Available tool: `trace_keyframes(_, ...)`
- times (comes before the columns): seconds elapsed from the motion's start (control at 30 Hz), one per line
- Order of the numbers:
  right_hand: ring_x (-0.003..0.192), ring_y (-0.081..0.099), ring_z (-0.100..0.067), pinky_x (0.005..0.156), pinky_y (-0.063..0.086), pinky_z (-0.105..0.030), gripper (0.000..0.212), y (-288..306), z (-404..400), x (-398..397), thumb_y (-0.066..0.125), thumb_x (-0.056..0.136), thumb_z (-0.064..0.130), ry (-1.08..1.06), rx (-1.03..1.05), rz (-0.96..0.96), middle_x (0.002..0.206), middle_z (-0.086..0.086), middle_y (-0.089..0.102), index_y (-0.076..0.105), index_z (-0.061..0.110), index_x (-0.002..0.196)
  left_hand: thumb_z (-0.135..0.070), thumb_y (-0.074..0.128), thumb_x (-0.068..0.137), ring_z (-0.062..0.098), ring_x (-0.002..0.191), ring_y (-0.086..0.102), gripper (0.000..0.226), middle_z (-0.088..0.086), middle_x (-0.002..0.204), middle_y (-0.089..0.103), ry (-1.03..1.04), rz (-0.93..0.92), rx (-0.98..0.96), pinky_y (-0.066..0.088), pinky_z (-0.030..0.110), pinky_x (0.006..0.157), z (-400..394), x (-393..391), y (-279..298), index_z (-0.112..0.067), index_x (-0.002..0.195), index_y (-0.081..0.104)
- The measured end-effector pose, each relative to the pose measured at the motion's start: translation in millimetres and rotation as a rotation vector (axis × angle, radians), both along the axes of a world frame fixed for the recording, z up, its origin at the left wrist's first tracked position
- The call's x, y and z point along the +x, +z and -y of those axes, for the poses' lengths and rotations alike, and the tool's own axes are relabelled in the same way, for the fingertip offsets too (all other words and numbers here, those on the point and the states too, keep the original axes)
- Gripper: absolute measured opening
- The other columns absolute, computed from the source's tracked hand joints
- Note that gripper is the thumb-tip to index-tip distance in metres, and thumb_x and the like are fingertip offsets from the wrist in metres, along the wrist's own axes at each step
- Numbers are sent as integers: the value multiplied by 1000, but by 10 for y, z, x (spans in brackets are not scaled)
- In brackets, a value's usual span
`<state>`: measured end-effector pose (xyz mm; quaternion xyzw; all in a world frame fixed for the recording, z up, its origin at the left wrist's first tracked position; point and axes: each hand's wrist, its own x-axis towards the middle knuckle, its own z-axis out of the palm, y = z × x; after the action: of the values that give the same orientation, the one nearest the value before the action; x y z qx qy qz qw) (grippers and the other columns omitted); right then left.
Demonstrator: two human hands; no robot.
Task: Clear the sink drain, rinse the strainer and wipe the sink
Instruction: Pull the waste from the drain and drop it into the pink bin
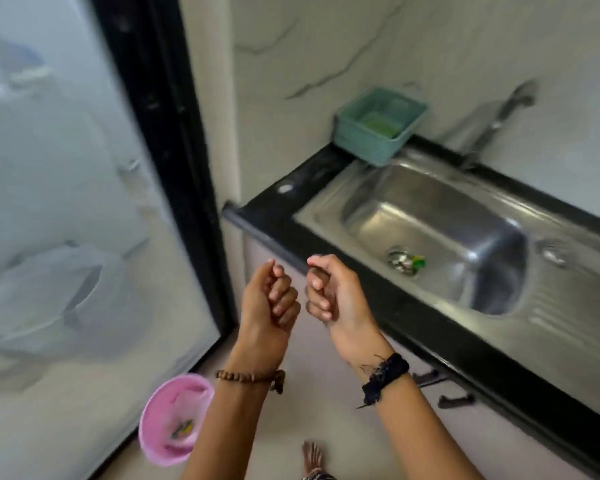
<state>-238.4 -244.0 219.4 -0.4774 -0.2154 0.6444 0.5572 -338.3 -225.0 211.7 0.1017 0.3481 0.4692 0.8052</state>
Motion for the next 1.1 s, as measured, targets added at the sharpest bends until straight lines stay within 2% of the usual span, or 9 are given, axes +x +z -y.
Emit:
trace_keyframes(0.13, 33, 32, -3, 31, 23, -14, 14, 224, -81, 916, 54, 86, 18, -249, 27, 147, 47, 9, 49, 55, 19, 72, -24, 37, 95, 3, 26, 26, 35, -6, 34, 35, -273, -224, 151, 15, 14, 28, -334, 879, 255, -17, 62, 45)
trace_keyframes(0.27, 32, 38, -2, 32, 27, -14, 8, 41, -318, 1901, 56, 87, 19, -384, -108, 445, 52, 8, 58, 57, 18, 80, -17, 47, 90, 6, 36, 37, 19, -5, 52, 49, -495, -702, 444, 26, 14, 33, -800, 1732, 84, -17, 74, 56)
trace_keyframes(0.4, 38, 46, -3, 37, 35, -16, 13, -471, -693, 2761, 53, 89, 16, -440, -275, 641, 67, 1, 63, 55, 17, 76, -16, 52, 87, 22, 65, 59, 12, 9, 79, 66, -688, -1038, 639, 47, 29, 57, -1372, 2531, -387, -11, 84, 63)
trace_keyframes(0.5, 52, 50, -10, 46, 36, -21, 16, -983, -984, 3257, 51, 90, 15, -435, -410, 720, 79, -6, 66, 53, 17, 74, -14, 53, 86, 28, 93, 65, 18, 11, 101, 70, -829, -1341, 763, 51, 33, 79, -1766, 3101, -892, -10, 95, 67)
trace_keyframes(0.63, 78, 62, -24, 70, 52, -36, 11, -1714, -1286, 3623, 54, 87, 15, -353, -601, 806, 95, -13, 69, 61, 9, 92, -19, 45, 90, 27, 99, 64, 26, 10, 108, 68, -1037, -1629, 846, 51, 34, 82, -2003, 3627, -1560, -11, 103, 66)
trace_keyframes(0.77, 80, 56, -22, 64, 40, -28, 30, -2222, -1476, 3686, 56, 88, 39, -193, -732, 1094, 94, -4, 62, 53, 13, 101, -23, 46, 89, 30, 107, 59, 27, 11, 117, 62, -1229, -1720, 892, 48, 37, 85, -2028, 3888, -2077, -11, 109, 60)
trace_keyframes(0.9, 81, 55, -21, 64, 43, -30, 24, -2481, -1561, 3688, 47, 93, 37, -141, -647, 1292, 98, -5, 57, 48, 14, 100, -24, 47, 90, 29, 112, 53, 28, 13, 124, 54, -1358, -1778, 987, 46, 38, 87, -1999, 4012, -2355, -9, 113, 57)
trace_keyframes(1.03, 79, 55, -20, 61, 43, -25, 25, -2492, -1547, 3751, 48, 94, 35, -118, -561, 1289, 95, -5, 57, 56, 12, 94, -18, 44, 92, 30, 108, 54, 25, 14, 125, 49, -1331, -1774, 977, 47, 39, 84, -2035, 3997, -2340, -5, 108, 59)
trace_keyframes(1.1, 78, 56, -19, 56, 38, -23, 27, -2360, -1527, 3756, 53, 91, 38, -268, -564, 1158, 92, -3, 60, 60, 12, 91, -21, 45, 93, 31, 107, 55, 25, 14, 125, 47, -1260, -1725, 943, 47, 40, 84, -2067, 3929, -2230, -7, 107, 60)
